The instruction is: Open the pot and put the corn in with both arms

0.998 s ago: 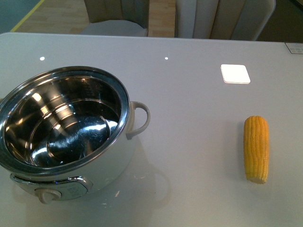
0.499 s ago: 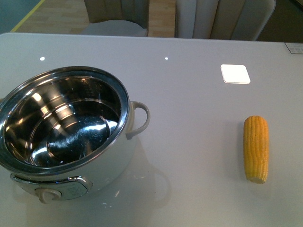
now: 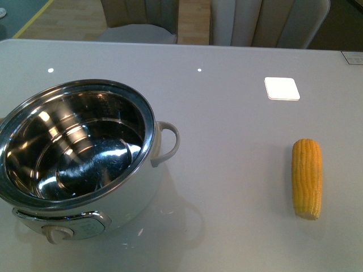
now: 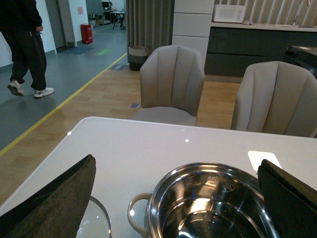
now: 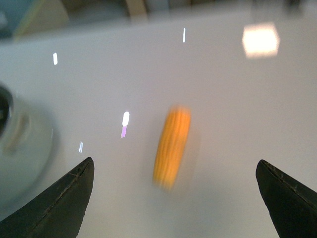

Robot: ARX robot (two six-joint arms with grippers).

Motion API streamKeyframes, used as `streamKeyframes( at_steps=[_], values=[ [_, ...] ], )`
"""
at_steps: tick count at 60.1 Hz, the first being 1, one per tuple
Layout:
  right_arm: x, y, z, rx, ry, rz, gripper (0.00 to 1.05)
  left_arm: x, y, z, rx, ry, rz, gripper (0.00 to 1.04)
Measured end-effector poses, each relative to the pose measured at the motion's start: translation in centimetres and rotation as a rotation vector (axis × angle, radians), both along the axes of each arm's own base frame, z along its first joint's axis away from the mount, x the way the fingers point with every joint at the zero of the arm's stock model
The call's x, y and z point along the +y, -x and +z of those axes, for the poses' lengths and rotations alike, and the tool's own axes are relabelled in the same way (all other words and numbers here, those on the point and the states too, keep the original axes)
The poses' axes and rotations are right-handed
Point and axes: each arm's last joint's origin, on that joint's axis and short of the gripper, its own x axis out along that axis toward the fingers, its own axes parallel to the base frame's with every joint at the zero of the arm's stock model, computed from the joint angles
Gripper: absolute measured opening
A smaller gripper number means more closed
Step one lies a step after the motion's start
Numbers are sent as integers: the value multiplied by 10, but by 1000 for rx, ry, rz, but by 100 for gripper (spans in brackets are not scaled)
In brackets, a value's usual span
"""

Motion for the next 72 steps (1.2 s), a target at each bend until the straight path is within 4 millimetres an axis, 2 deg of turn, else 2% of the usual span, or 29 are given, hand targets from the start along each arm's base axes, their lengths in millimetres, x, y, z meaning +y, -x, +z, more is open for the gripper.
streamKeyframes(
  at_steps=[3,8,13,20,28,40,50,62,72],
  values=[
    [-1,-1,-5,205,-45,-34,96,0,0,0,0,0,1,98],
    [-2,-6,-15,340,-79,-71,96,0,0,0,0,0,2,98],
    [-2,-14,-16,354,-90,-73,96,0,0,0,0,0,2,98],
    [0,-36,-16,342,-70,-75,96,0,0,0,0,0,2,98],
    [9,-77,-28,341,-30,-57,96,0,0,0,0,0,2,98],
    [26,-128,-61,399,13,-31,96,0,0,0,0,0,2,98],
    [31,-165,-79,415,35,-67,96,0,0,0,0,0,2,98],
    [35,-186,-116,517,47,-58,96,0,0,0,0,0,2,98],
    [37,-202,-135,554,64,-71,96,0,0,0,0,0,2,98]
  ],
)
